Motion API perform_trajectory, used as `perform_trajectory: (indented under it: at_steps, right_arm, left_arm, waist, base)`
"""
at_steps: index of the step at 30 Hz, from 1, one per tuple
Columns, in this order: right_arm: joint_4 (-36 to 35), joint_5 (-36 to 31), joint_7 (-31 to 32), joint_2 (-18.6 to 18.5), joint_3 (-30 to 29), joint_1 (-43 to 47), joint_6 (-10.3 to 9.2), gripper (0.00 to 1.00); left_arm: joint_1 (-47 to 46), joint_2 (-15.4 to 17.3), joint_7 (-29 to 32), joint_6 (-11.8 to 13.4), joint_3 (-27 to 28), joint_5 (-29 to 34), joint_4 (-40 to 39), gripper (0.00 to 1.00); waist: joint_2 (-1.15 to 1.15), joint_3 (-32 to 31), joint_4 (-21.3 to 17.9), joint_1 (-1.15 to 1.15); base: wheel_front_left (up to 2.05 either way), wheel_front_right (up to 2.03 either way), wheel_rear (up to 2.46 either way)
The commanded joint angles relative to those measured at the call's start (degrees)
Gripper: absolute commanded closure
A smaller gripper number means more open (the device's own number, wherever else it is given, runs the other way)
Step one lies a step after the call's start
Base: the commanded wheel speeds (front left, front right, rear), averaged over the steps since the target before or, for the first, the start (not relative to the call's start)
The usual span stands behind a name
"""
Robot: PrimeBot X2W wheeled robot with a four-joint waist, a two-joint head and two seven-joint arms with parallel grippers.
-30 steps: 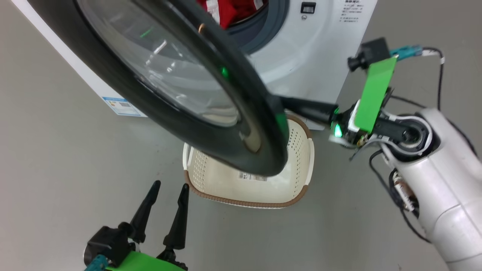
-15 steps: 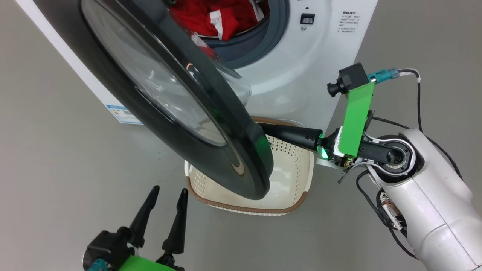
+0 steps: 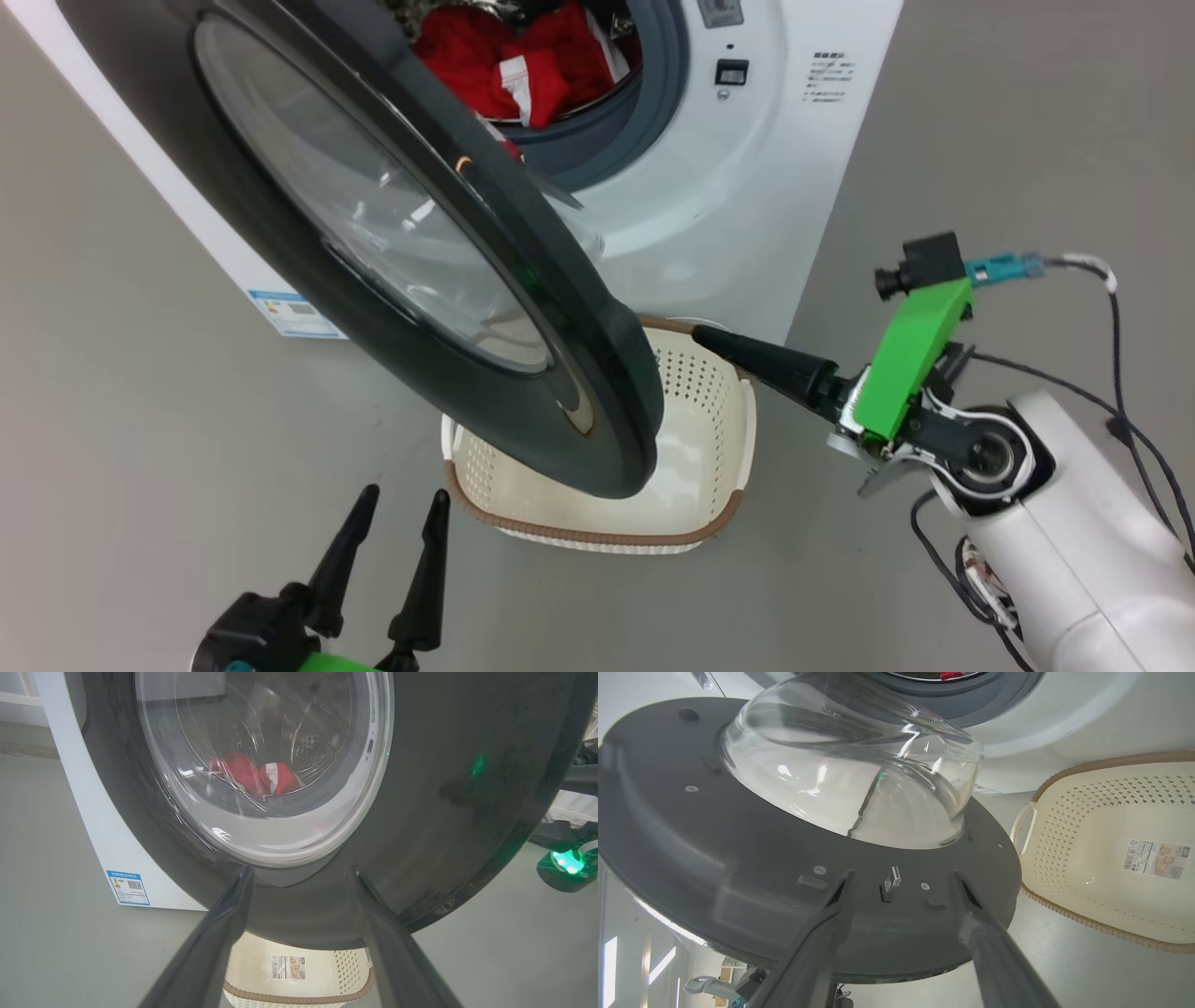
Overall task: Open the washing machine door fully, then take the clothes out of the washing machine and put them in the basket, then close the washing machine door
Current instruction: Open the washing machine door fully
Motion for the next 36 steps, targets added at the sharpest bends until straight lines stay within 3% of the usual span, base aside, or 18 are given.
perform_trajectory:
  at_steps: [1, 18, 26, 31, 36]
  right_arm:
    - [-1.2, -0.66, -1.12, 0.29, 0.07, 0.98, 0.21, 0.0]
    - [-0.13, -4.83, -20.26, -3.0, -2.96, 18.07, 0.21, 0.0]
    - [1.71, -13.54, -32.74, -5.99, 2.6, 22.98, 0.21, 0.0]
    - [4.29, -21.79, -41.89, -8.49, 9.13, 23.1, 0.21, 0.0]
    - [7.13, -25.17, -47.92, -8.78, 12.93, 21.82, 0.21, 0.0]
  left_arm:
    - [-0.09, 0.64, -0.52, -0.33, 2.21, 0.72, -0.97, 0.0]
    - [2.9, 0.64, -0.52, -0.33, 5.63, 2.02, 0.11, 0.0]
    - [3.51, 0.64, -0.52, -0.33, 6.15, 2.07, 0.24, 0.0]
    - [3.51, 0.64, -0.52, -0.33, 6.14, 2.03, 0.47, 0.0]
    - [3.44, 0.64, -0.52, -0.33, 6.37, 2.03, 0.67, 0.0]
  waist:
    - [0.0, -0.74, -0.79, 0.0]
    - [0.0, -3.84, -4.98, 0.0]
    - [0.0, -4.29, -6.18, 0.0]
    - [0.0, -4.24, -6.61, 0.0]
    - [0.0, -4.19, -6.98, 0.0]
  base:
    - [0.0, 0.0, 0.0]
    - [0.0, 0.0, 0.0]
    - [0.0, 0.0, 0.0]
    - [0.0, 0.0, 0.0]
    - [0.0, 0.0, 0.0]
